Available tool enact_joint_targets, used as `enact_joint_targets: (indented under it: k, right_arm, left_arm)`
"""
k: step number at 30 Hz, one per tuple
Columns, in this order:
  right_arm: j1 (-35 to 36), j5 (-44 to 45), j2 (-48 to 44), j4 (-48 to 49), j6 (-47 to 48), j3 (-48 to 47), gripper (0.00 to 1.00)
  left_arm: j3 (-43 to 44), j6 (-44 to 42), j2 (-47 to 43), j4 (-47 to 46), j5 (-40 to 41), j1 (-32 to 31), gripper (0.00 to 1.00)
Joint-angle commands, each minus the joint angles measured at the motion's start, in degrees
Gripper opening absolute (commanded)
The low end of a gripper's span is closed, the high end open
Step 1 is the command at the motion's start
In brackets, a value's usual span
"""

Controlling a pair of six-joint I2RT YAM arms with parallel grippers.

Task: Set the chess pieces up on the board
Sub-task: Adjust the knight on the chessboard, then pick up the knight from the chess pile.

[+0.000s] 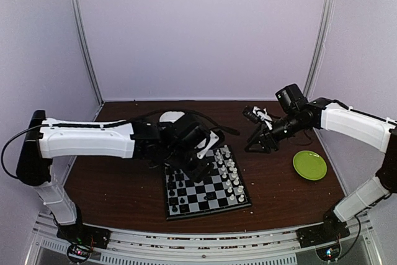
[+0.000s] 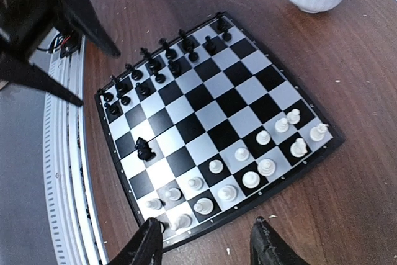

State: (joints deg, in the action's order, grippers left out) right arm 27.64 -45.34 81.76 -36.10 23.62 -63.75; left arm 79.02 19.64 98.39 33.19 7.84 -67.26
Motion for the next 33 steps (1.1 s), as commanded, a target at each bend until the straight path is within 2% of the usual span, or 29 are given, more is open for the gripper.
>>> enact_joint_targets:
  k: [1,4,7,14,21,33]
  right_arm:
    - [4.9,1.2,3.8,-7.6,9.7,-4.1,0.49]
    - [11.3,7.3,6.5,-7.8,12.9,-5.1,0.49]
    - [17.6,12.5,9.0,-7.0,13.4,-6.3,0.48]
    - [28.0,21.5,15.9,-5.9,13.9,-8.3,0.48]
    - [31.2,27.8,21.4,-6.0,11.7,-11.6,0.49]
    - [33.3,28.8,25.3,-6.9,12.4,-13.4,0.43]
  left_arm:
    - [-7.6,0.2,-8.8,-3.4,-0.2,4.0,0.52]
    - [-15.7,3.6,-18.1,-9.5,0.4,8.7,0.52]
    - [-22.3,6.5,-25.9,-14.2,1.7,12.6,0.56]
    - [-27.5,8.2,-31.4,-15.8,3.4,15.7,0.57]
    - [-29.6,8.7,-32.2,-17.3,2.9,15.8,0.57]
    - [-30.8,9.1,-32.2,-18.1,2.6,15.8,0.57]
